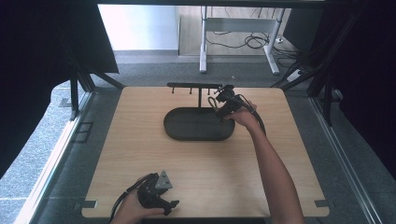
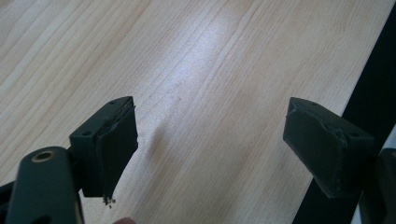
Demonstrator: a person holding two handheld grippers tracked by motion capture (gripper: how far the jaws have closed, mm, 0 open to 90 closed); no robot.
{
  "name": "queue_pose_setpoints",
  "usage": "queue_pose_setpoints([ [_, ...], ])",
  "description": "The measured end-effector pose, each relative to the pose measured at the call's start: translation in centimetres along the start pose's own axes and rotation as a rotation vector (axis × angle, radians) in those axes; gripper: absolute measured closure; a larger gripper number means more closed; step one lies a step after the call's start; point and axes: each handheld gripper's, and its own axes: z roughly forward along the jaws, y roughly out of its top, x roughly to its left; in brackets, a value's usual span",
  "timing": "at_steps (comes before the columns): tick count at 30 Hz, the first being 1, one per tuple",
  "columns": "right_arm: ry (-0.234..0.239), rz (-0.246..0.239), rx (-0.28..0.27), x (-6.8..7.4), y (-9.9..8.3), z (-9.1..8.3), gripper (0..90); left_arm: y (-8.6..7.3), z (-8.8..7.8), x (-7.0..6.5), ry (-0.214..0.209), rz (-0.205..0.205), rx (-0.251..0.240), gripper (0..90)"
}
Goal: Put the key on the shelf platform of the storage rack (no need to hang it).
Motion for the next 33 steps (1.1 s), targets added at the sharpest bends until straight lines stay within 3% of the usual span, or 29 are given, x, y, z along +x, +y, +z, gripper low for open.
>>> queue_pose_setpoints([
  [15, 0.014, 0.006, 0.033, 0.3, -2.1, 3.4, 66.1, 0.0, 0.1, 0.0, -0.002, -0.001, 0.001, 18.3],
  [19, -0.006, -0.008, 0.045, 0.4, -2.5, 4.0, 65.7, 0.0, 0.1, 0.0, -0.002, -0.003, 0.002, 18.3],
  [26, 0.006, 0.002, 0.033, 0.4, -2.8, 3.7, 58.0, -0.1, 0.1, 0.1, 0.001, -0.006, 0.001, 18.3],
  [33, 0.009, 0.006, -0.003, 0.4, -3.3, 2.4, 54.8, -0.1, 0.1, 0.3, 0.004, -0.007, 0.004, 18.3],
])
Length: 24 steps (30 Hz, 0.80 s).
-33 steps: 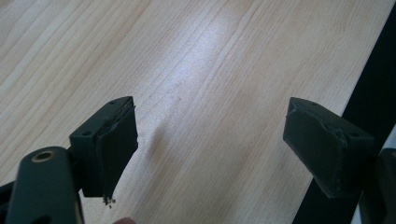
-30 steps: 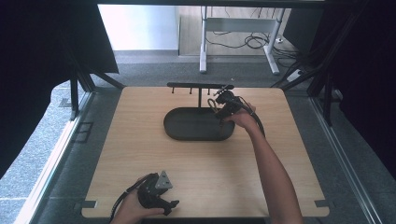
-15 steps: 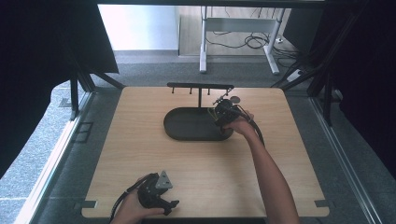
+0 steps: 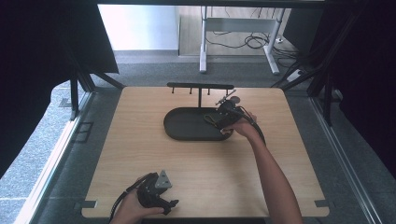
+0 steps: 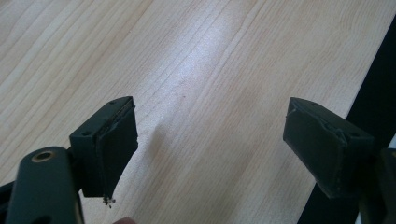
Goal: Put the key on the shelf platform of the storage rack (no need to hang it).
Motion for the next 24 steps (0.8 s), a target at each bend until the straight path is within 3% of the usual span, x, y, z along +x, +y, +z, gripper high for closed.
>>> queue_pose_setpoints([
  [9, 0.027, -0.002, -0.063, 0.8, -2.2, -2.9, 53.3, -0.1, -0.3, 0.3, 0.014, -0.008, -0.007, 18.3],
  [17, 0.051, 0.019, -0.128, 1.6, -5.9, -5.0, 52.7, -0.2, -0.7, 0.7, 0.031, -0.023, -0.021, 18.3],
  [24, 0.075, 0.031, -0.165, 2.4, -9.5, -5.7, 51.9, -0.4, -0.9, 0.9, 0.043, -0.040, -0.029, 18.3],
])
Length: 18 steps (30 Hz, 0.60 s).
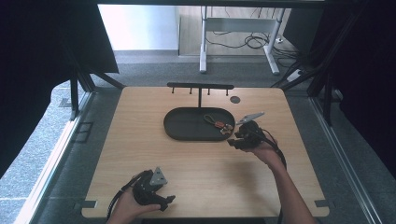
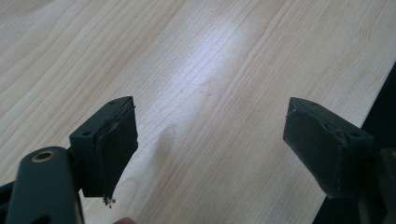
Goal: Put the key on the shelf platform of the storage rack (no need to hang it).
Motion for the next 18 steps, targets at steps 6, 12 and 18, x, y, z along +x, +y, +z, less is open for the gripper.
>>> queue_pose_setpoints([
  [6, 0.017, 0.028, -0.045, 0.6, -3.3, -0.8, 51.7, 0.0, -0.1, 0.1, 0.007, -0.004, 0.000, 18.3],
  [12, 0.031, 0.026, -0.053, 1.5, -6.1, -1.0, 50.9, 0.0, -0.1, 0.1, 0.015, -0.006, -0.002, 18.3],
  [18, 0.024, 0.010, -0.045, 2.2, -7.1, -1.1, 47.6, 0.1, 0.1, -0.1, 0.013, -0.003, 0.006, 18.3],
])
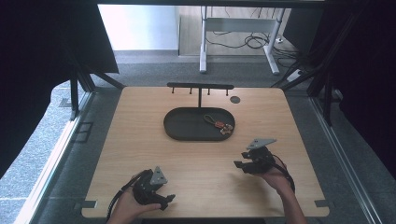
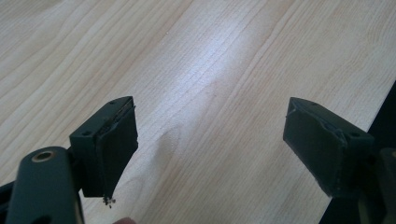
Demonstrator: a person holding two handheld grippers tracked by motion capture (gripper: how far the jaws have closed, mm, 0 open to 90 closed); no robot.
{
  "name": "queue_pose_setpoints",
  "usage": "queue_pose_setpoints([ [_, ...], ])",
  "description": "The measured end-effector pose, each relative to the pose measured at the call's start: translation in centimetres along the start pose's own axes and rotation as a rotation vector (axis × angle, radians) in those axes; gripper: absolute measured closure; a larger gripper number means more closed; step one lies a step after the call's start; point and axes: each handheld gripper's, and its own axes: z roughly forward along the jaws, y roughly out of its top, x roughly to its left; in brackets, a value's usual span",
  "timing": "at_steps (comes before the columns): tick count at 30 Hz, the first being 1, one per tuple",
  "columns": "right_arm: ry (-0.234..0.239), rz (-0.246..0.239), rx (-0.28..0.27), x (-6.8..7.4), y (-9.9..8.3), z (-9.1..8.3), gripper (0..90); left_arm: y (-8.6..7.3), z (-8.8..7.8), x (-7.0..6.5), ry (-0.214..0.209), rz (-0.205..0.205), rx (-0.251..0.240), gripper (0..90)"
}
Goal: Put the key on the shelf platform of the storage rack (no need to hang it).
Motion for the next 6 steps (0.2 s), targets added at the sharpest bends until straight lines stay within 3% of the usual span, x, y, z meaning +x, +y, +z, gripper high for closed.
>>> queue_pose_setpoints([
  [6, -0.014, 0.022, -0.013, 0.03, -0.83, -0.07, 42.4, -0.04, -0.53, 0.25, 0.011, -0.007, -0.019, 18.3],
])
